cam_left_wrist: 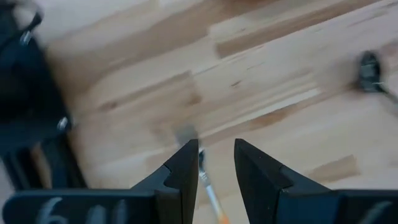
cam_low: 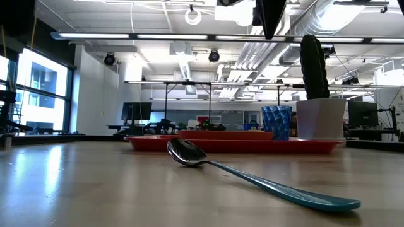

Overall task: Pick and place plate/cup/fork/spoon on tray
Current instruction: Put the orange fork on the orange tray on the left side of the orange plate

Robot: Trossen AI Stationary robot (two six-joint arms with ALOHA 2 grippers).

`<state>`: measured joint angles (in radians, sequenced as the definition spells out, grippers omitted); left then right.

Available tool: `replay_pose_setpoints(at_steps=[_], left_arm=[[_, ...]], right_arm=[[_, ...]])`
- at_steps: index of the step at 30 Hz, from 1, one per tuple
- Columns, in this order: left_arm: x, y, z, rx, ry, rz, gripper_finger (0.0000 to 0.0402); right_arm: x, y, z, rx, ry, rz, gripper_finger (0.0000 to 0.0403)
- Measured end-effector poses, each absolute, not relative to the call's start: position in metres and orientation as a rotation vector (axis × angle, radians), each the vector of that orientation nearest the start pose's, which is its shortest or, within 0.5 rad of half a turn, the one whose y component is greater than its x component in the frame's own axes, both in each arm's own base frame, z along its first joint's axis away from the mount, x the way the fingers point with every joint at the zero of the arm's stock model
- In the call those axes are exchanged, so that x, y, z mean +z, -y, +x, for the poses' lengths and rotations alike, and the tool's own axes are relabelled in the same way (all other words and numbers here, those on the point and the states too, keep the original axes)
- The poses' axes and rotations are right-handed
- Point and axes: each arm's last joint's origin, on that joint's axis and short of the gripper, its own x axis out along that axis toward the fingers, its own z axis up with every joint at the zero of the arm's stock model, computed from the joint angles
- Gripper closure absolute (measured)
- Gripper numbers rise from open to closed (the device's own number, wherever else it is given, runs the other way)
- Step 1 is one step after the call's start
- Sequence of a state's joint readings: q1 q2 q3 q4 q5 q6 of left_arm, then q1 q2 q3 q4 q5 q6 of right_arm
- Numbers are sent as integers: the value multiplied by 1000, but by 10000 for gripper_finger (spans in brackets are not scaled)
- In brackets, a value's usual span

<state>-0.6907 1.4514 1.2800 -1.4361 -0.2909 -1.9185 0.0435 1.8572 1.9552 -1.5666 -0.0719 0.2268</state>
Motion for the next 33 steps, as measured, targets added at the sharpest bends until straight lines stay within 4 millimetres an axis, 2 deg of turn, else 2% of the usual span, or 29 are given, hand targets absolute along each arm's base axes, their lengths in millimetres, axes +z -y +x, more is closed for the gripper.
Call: replay_pose_setpoints(at_steps=[4, 13, 22, 33], left_arm=[[270, 150, 181, 1059, -1095, -898, 307], [239, 160, 179, 1084, -1037, -1071, 307], [207, 164, 174, 1062, -1058, -1136, 307], [174, 175, 181, 1075, -1136, -1152, 307]], right_arm=[[344, -15, 342, -62, -1474, 193, 334], [344, -15, 343, -52, -1458, 153, 334], [344, -15, 344, -51, -1448, 153, 334], [345, -15, 346, -50, -1436, 153, 334]])
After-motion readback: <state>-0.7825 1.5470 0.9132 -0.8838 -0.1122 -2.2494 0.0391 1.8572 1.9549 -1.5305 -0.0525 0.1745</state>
